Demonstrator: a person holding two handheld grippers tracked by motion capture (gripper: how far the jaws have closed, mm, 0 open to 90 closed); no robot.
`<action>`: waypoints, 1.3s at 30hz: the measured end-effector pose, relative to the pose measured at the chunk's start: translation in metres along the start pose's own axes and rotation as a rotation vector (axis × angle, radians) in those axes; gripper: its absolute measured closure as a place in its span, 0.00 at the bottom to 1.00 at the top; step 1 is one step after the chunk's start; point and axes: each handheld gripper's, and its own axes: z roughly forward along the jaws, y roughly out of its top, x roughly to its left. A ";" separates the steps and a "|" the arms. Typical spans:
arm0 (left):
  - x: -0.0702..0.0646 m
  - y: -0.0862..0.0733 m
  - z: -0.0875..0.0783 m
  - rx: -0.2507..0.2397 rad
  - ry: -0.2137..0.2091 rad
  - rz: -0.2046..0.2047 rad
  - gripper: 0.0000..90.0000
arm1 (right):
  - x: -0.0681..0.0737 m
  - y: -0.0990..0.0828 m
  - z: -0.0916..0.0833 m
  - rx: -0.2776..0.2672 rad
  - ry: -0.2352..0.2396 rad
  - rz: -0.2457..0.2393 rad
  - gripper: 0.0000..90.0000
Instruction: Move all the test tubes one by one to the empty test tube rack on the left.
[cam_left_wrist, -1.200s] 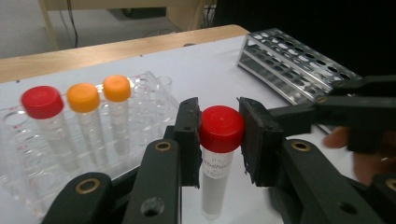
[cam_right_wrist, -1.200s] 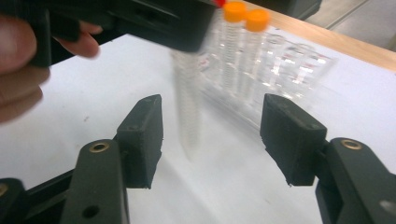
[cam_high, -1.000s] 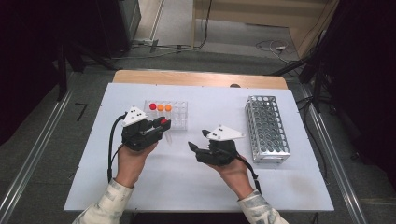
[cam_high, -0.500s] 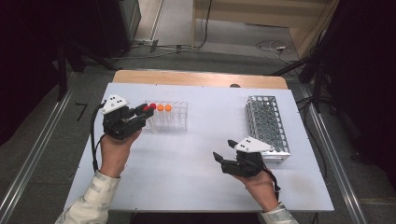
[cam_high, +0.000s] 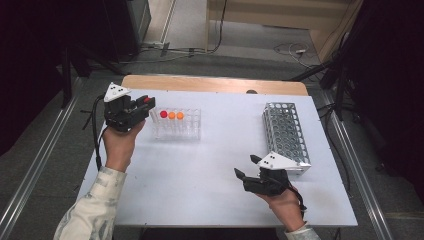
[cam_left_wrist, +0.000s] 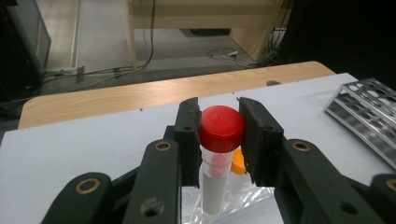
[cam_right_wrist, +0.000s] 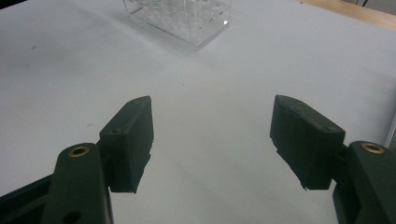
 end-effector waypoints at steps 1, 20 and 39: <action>0.001 0.000 0.002 -0.002 0.005 -0.005 0.78 | -0.001 0.000 0.000 0.001 -0.001 0.007 0.32; 0.000 -0.011 0.031 -0.001 0.084 0.007 0.78 | -0.007 -0.004 -0.002 0.001 -0.008 0.024 0.32; -0.005 -0.040 0.042 0.026 0.096 -0.010 0.72 | -0.008 -0.007 0.000 0.014 -0.011 0.030 0.33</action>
